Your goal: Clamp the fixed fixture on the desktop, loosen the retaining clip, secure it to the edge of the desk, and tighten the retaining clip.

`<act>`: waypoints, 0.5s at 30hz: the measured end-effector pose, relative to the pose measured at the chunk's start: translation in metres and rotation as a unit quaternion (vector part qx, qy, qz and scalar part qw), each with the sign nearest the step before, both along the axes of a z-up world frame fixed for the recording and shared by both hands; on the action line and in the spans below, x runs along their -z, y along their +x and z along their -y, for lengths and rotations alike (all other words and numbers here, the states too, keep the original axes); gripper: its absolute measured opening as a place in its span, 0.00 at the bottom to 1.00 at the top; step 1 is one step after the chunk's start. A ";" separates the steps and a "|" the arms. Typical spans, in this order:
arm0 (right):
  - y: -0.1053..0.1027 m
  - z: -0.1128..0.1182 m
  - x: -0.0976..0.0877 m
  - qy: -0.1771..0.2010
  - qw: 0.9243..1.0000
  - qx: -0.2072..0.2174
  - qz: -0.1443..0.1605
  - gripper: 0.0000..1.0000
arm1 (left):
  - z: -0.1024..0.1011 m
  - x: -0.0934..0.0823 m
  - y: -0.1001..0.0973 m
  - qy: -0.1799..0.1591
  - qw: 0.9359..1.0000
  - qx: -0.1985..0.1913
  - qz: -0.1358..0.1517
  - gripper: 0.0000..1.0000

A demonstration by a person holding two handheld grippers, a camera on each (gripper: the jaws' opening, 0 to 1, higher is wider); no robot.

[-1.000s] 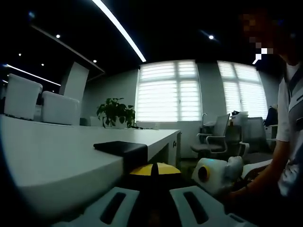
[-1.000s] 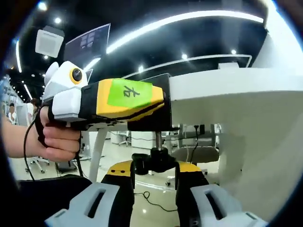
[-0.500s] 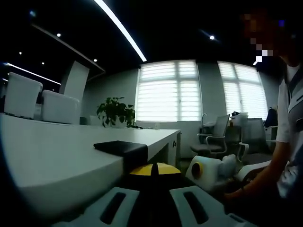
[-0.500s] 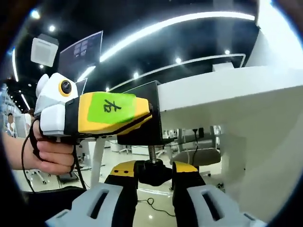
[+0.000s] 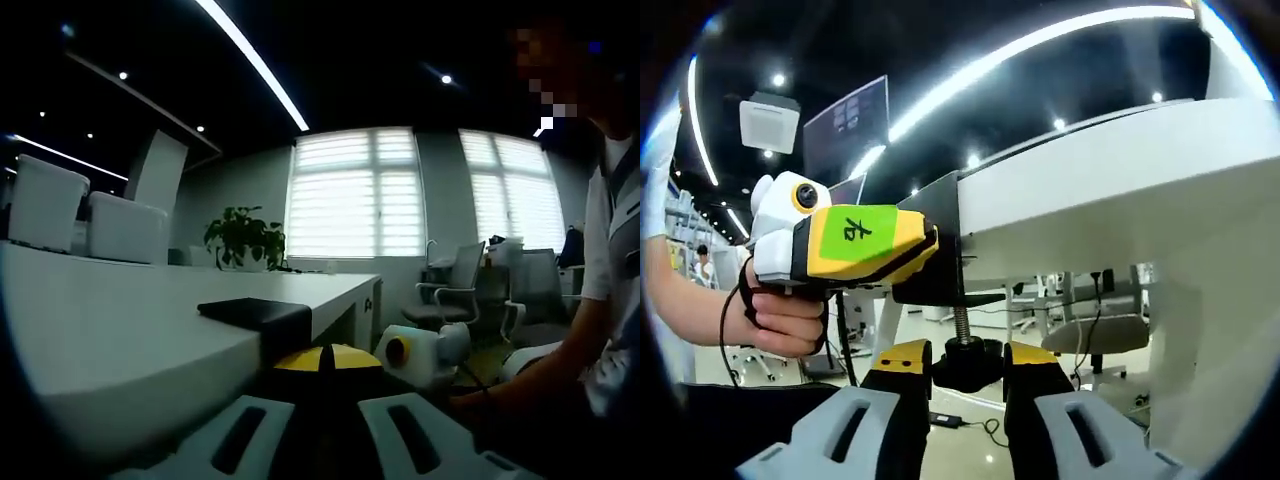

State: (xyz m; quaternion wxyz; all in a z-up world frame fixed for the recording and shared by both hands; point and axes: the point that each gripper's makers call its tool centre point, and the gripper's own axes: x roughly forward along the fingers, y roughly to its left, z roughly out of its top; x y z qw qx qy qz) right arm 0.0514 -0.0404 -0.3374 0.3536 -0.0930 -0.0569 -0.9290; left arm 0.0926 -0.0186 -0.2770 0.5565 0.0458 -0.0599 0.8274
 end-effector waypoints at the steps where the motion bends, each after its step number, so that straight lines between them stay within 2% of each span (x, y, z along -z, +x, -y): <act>1: 0.001 -0.002 0.001 0.005 1.000 0.014 -0.002 0.26 | 0.001 0.000 -0.001 0.000 1.000 0.001 0.000 0.01; 5: 0.007 -0.012 0.011 -0.001 0.995 0.094 0.016 0.27 | -0.002 0.000 0.001 0.000 1.000 0.002 0.000 0.01; 6: 0.007 -0.017 0.017 0.001 0.992 0.125 0.027 0.29 | -0.002 0.000 0.002 0.000 1.000 0.001 -0.001 0.01; 7: 0.006 -0.027 0.024 0.017 0.985 0.169 0.038 0.35 | -0.003 0.000 0.002 -0.001 1.000 0.001 -0.001 0.01; 8: 0.009 -0.032 0.023 0.026 0.980 0.197 0.029 0.38 | -0.003 0.000 0.002 -0.002 1.000 0.000 -0.001 0.01; 9: 0.013 -0.031 0.022 0.023 0.979 0.203 0.021 0.36 | -0.003 0.000 0.003 -0.002 1.000 -0.001 -0.002 0.01; 11: 0.021 -0.021 0.025 0.027 0.980 0.195 0.033 0.32 | -0.004 0.000 0.004 -0.002 1.000 -0.001 -0.002 0.01; 15: 0.022 -0.010 0.016 0.038 0.981 0.190 0.012 0.33 | -0.005 0.000 0.006 -0.002 1.000 0.001 -0.002 0.01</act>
